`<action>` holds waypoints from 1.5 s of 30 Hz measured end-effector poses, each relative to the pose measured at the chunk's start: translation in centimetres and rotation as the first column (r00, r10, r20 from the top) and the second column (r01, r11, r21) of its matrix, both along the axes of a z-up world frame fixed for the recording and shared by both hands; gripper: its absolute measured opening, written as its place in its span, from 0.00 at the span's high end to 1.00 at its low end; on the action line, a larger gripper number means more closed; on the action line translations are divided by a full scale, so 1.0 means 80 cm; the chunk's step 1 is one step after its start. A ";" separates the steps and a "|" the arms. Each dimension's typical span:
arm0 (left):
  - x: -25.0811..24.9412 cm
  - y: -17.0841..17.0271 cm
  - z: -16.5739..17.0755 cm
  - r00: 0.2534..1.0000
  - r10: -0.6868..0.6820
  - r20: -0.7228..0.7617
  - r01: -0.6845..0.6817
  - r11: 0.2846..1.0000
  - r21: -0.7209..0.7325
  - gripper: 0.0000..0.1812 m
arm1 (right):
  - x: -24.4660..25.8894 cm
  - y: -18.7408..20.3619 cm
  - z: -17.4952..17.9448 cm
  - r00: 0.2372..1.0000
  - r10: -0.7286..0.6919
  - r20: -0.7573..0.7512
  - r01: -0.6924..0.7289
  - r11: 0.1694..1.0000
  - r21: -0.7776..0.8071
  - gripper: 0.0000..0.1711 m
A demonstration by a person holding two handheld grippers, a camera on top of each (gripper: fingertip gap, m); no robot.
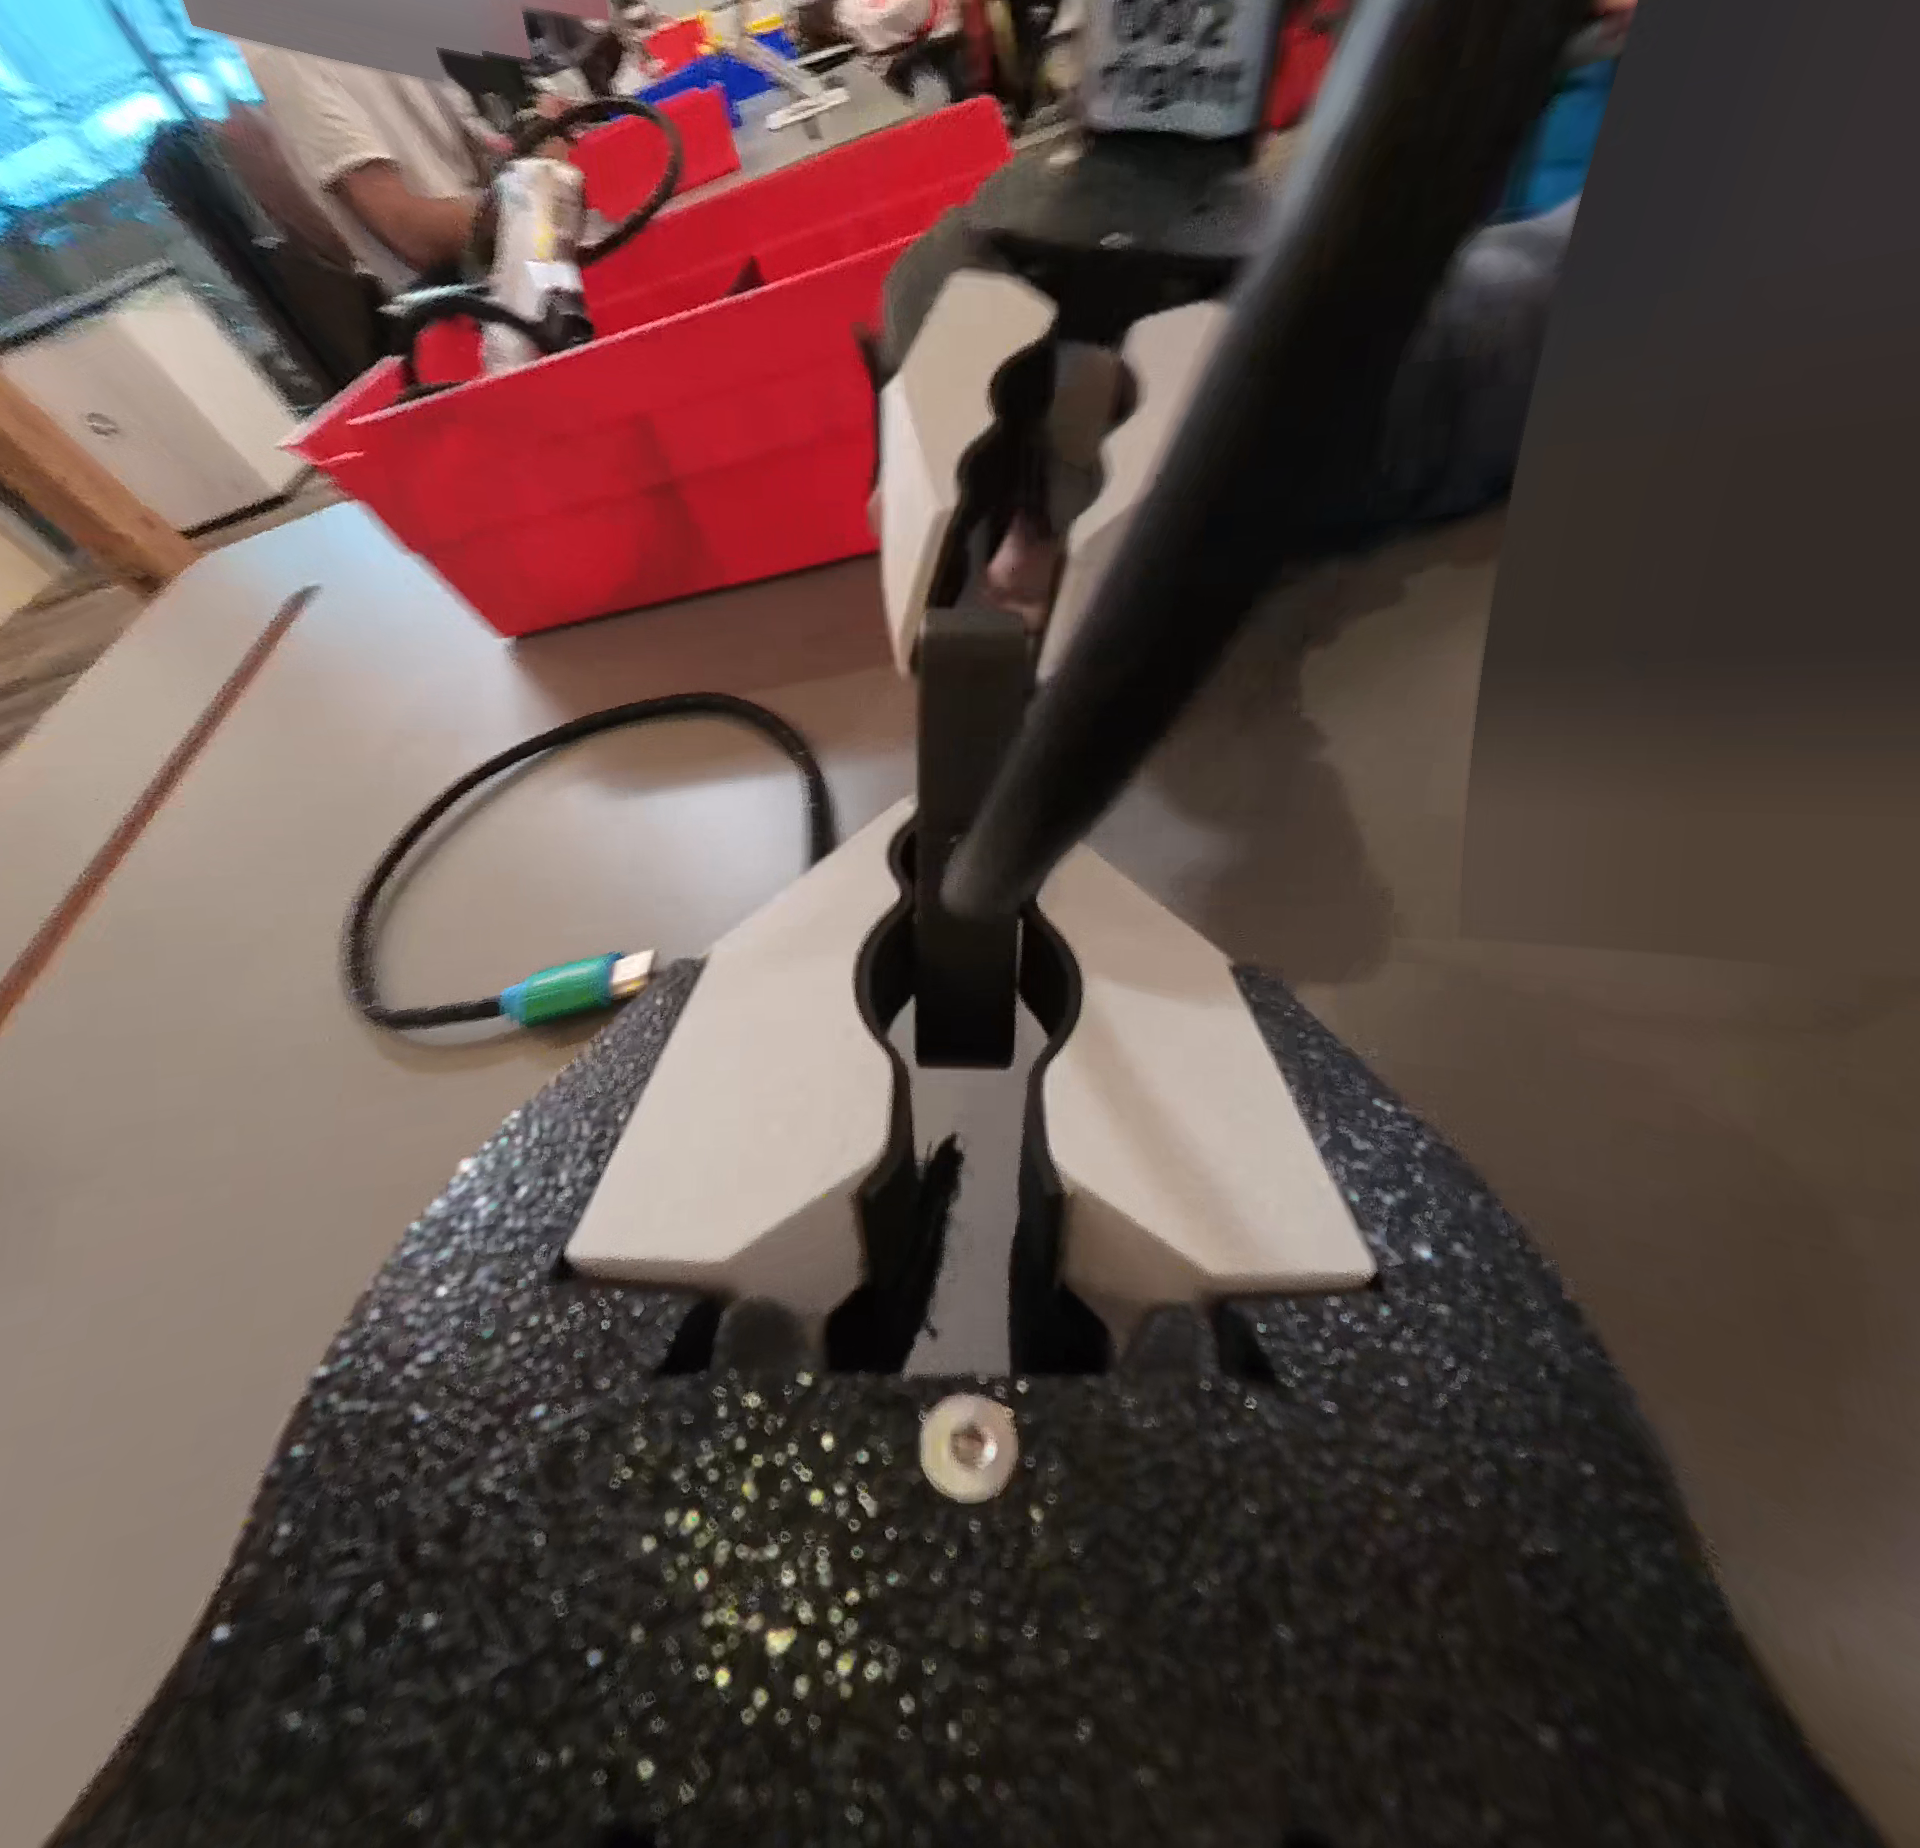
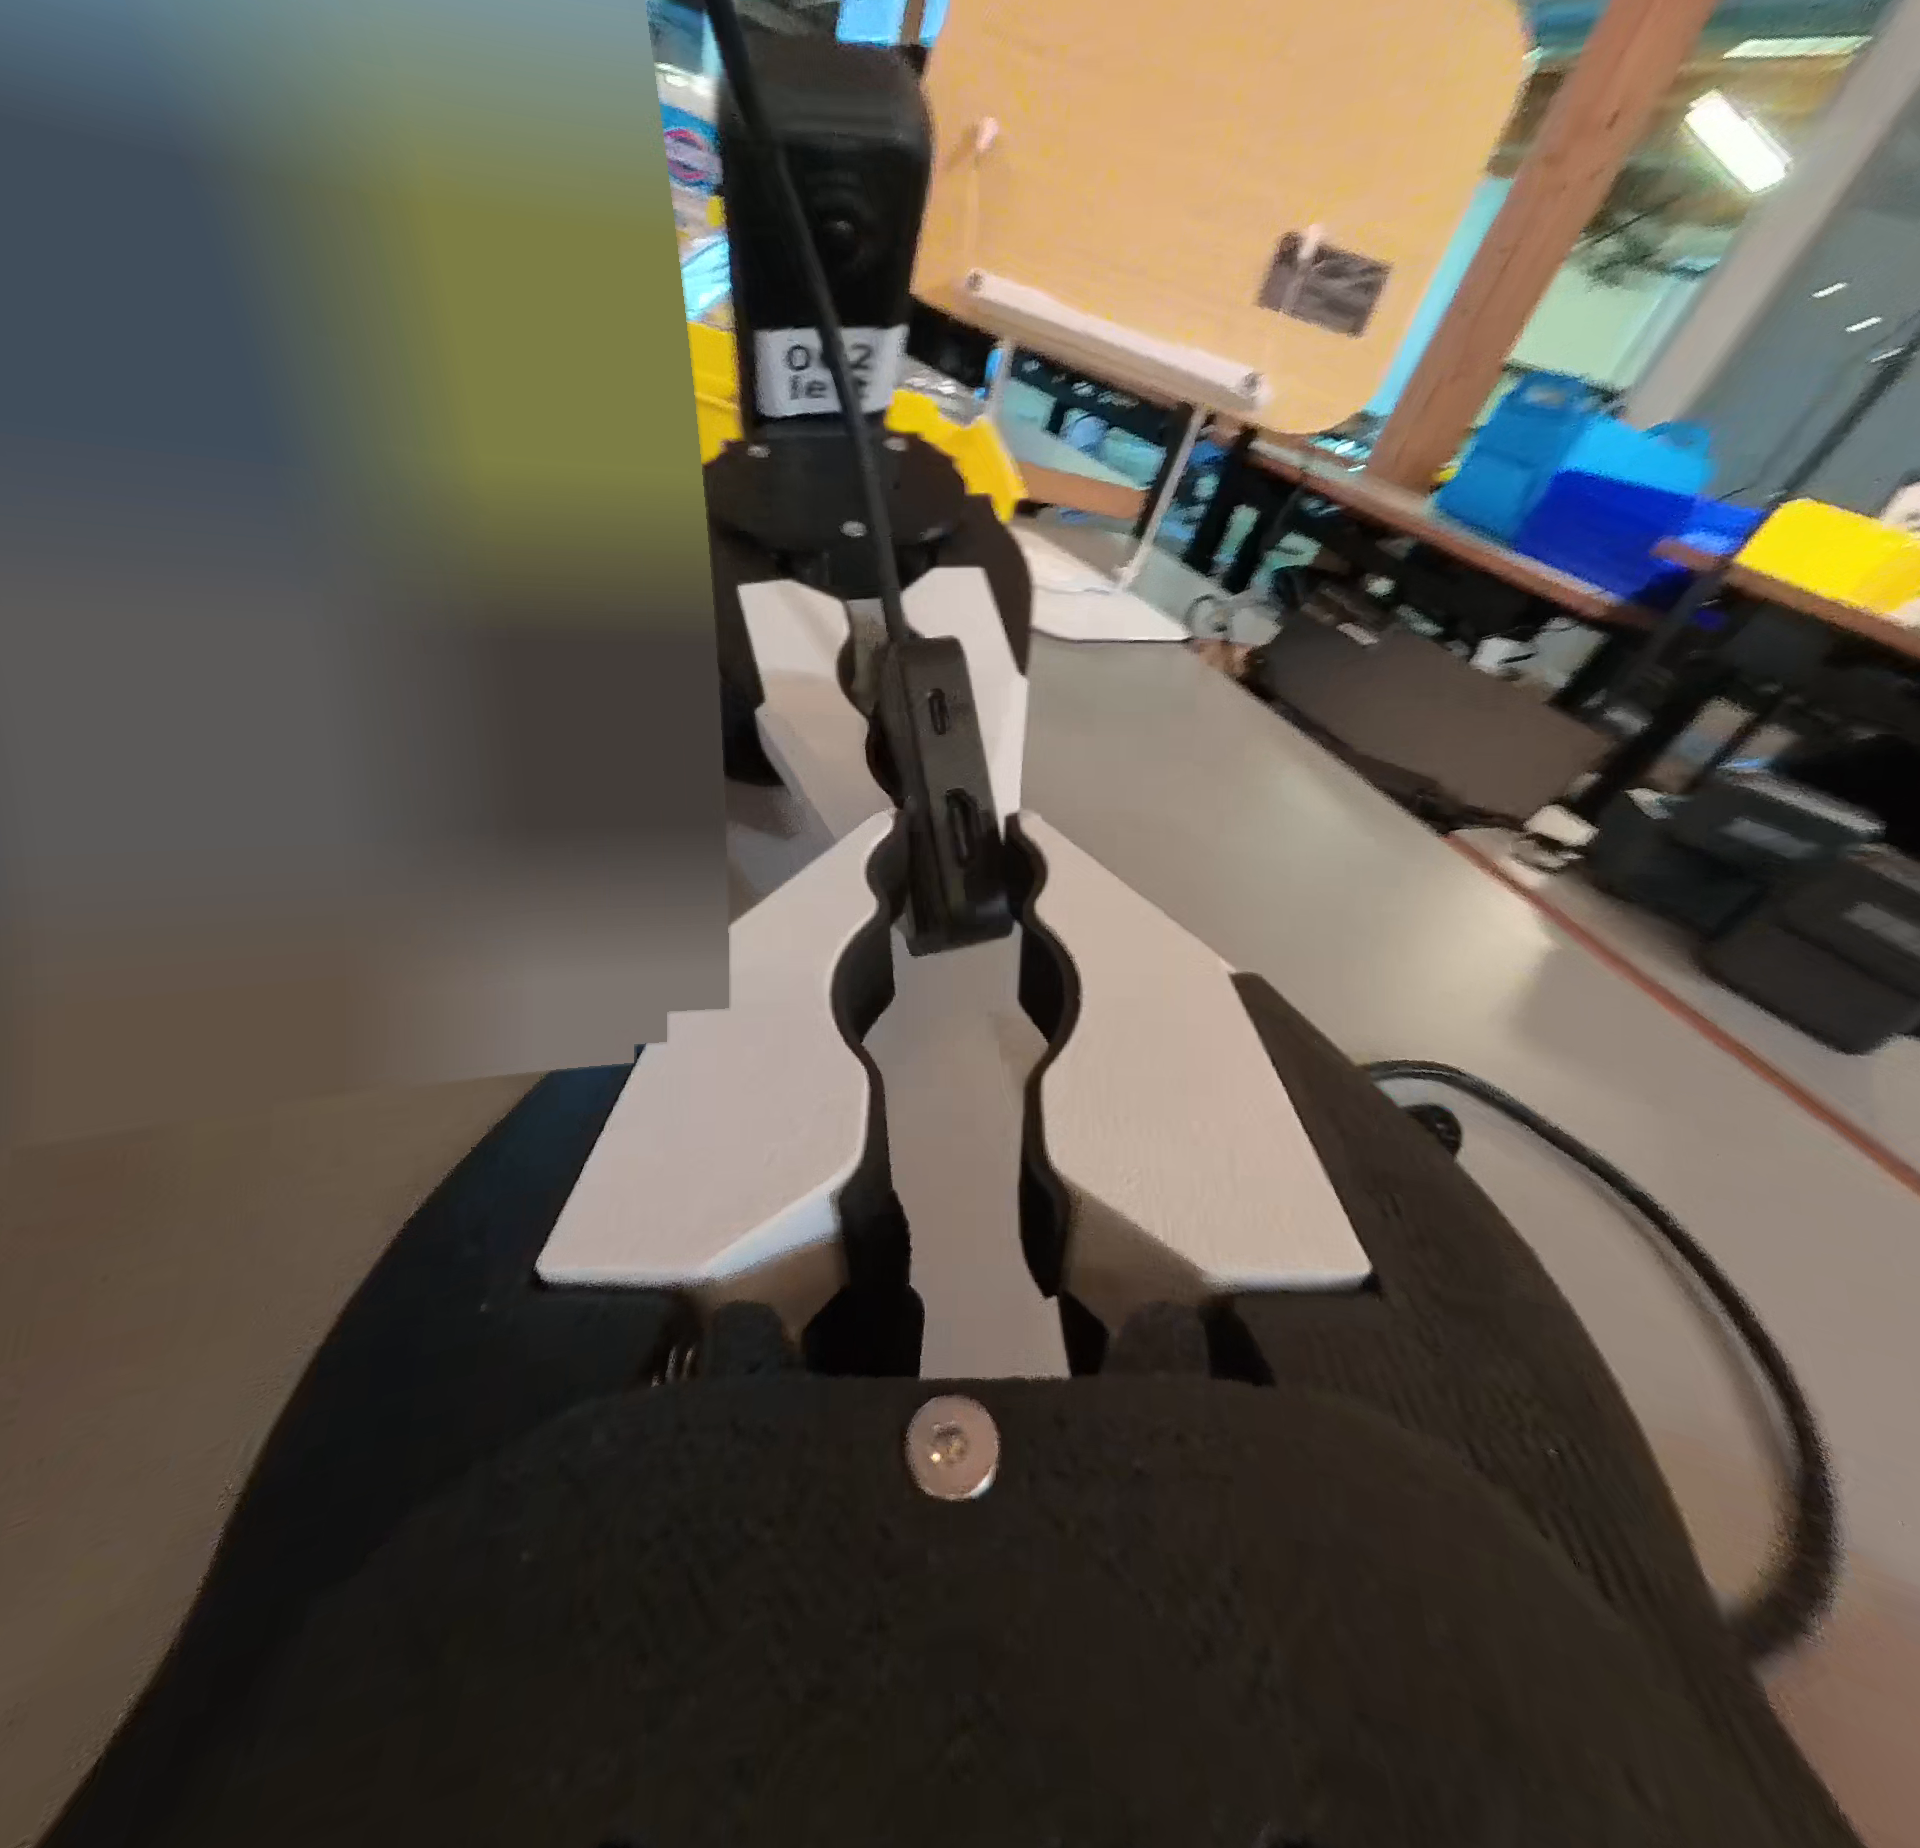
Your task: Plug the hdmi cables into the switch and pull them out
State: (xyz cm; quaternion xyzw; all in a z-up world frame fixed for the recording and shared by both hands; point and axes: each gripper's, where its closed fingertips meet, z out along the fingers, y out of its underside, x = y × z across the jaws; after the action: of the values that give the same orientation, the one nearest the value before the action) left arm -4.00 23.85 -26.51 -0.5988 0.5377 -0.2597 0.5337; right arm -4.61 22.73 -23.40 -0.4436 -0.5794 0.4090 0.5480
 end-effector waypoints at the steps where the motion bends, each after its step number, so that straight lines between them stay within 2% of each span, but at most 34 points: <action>1: -0.008 0.011 0.002 0.998 0.060 0.000 -0.060 0.998 0.027 0.94 | 0.003 0.008 0.004 0.999 -0.044 -0.016 0.044 0.999 0.029 0.88; 3: -0.031 0.037 0.011 0.979 0.202 0.034 -0.204 0.974 0.103 0.94 | 0.010 0.032 0.001 0.986 -0.169 0.001 0.168 0.981 0.100 0.90; 5: -0.055 0.056 0.023 0.942 0.325 0.081 -0.335 0.923 0.188 0.94 | 0.016 0.055 -0.020 0.953 -0.284 0.105 0.261 0.946 0.191 0.92; 8: -0.078 0.069 0.030 0.899 0.425 0.106 -0.437 0.846 0.305 0.94 | 0.013 0.065 -0.054 0.907 -0.310 0.284 0.244 0.938 0.245 0.86; 10: -0.080 0.069 0.033 0.891 0.442 0.100 -0.447 0.820 0.356 0.94 | 0.010 0.070 -0.070 0.873 -0.299 0.384 0.212 0.944 0.253 0.84; 14: -0.068 0.062 0.025 0.915 0.396 0.079 -0.397 0.850 0.345 0.94 | 0.004 0.086 -0.094 0.802 -0.298 0.519 0.133 0.934 0.331 0.84; 21: -0.069 0.061 0.032 0.918 0.372 0.138 -0.397 0.866 0.305 0.94 | -0.006 0.096 -0.107 0.752 -0.250 0.610 0.068 0.950 0.306 0.94; 24: -0.072 0.064 0.035 0.909 0.388 0.152 -0.417 0.854 0.313 0.94 | -0.007 0.108 -0.083 0.776 -0.354 0.522 0.136 0.902 0.409 0.94; 28: -0.079 0.074 0.033 0.879 0.462 0.116 -0.470 0.804 0.363 0.94 | -0.008 0.112 -0.022 0.817 -0.503 0.281 0.302 0.789 0.535 0.95; 30: -0.086 0.082 0.028 0.842 0.535 0.062 -0.509 0.753 0.416 0.94 | -0.007 0.112 -0.010 0.796 -0.573 0.197 0.346 0.697 0.628 0.95; 32: -0.097 0.091 0.023 0.776 0.631 -0.014 -0.536 0.670 0.514 0.94 | -0.007 0.113 -0.006 0.765 -0.629 0.141 0.357 0.595 0.720 0.95; 35: -0.095 0.094 0.018 0.713 0.692 -0.110 -0.469 0.588 0.659 0.94 | -0.009 0.113 -0.008 0.733 -0.674 0.095 0.355 0.497 0.792 0.95; 40: -0.079 0.089 0.013 0.692 0.700 -0.177 -0.357 0.544 0.759 0.94 | -0.017 0.109 -0.013 0.727 -0.682 0.077 0.337 0.453 0.826 0.95; 45: -0.085 0.094 0.011 0.676 0.715 -0.180 -0.381 0.548 0.745 0.94 | -0.016 0.111 -0.014 0.704 -0.707 0.067 0.312 0.392 0.865 0.95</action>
State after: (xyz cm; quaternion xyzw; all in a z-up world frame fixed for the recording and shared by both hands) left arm -10.76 31.34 -25.60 -0.5572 0.4798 0.2836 0.6155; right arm -5.87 31.57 -24.49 -0.3828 -0.6307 -0.2027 0.6440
